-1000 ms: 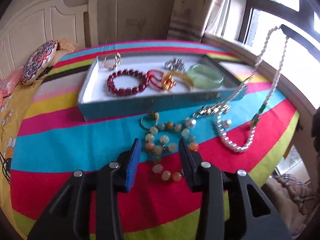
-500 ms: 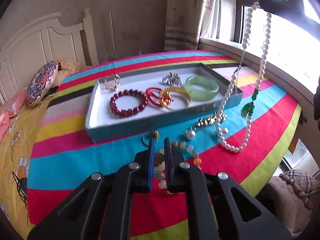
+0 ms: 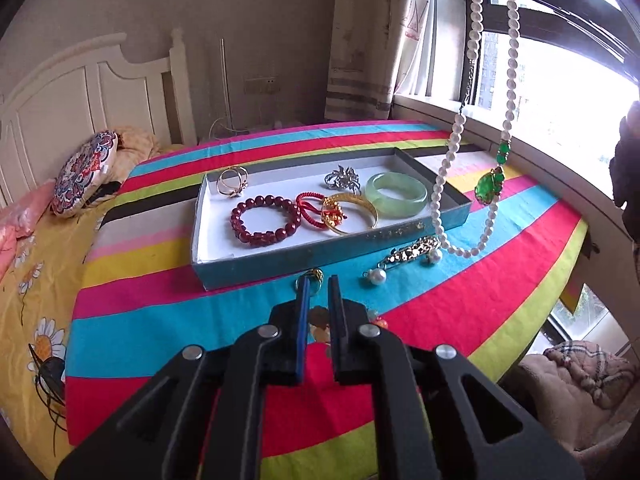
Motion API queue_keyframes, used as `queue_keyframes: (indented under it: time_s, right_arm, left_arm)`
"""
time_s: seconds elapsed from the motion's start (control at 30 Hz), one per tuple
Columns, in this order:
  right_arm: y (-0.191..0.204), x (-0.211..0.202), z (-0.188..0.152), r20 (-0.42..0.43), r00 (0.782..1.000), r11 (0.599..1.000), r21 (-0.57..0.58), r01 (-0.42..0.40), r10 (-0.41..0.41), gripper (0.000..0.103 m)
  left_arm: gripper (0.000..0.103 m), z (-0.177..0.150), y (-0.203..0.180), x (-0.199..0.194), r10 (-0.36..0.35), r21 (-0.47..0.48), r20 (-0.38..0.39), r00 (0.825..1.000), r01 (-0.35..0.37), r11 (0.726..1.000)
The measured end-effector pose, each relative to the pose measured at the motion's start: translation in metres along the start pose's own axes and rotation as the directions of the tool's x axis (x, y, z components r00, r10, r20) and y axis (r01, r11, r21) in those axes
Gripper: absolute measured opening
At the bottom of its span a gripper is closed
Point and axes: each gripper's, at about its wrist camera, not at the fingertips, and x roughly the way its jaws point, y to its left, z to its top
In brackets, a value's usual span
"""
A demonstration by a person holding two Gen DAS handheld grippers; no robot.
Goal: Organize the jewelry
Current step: 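Lift the pearl necklace high with the right tool while the left tool lifts the bead bracelet, then lower the necklace into the box with the right tool while the left tool releases the bracelet there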
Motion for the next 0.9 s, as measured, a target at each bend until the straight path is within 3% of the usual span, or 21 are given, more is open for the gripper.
queue_keyframes:
  time_s: [0.3,0.53,0.9]
  right_arm:
    - [-0.004,-0.001,0.020,0.040,0.999,1.000,-0.013,0.012,-0.012,0.009]
    - [-0.004,0.014,0.036,0.054,0.998,0.998,-0.053,0.019,-0.016,0.009]
    - [-0.009,0.075,0.043,-0.007,1.000,0.999,-0.051,0.004,-0.004,0.009]
  left_arm:
    - [0.008,0.032,0.008,-0.020,-0.030,-0.009,0.067,0.997,0.030,0.999]
    - [0.008,0.059,0.003,-0.023,-0.003,0.055,0.090,0.996,-0.002,0.998]
    - [0.008,0.112,0.012,0.013,-0.002,0.062,0.102,0.995,-0.004,0.998]
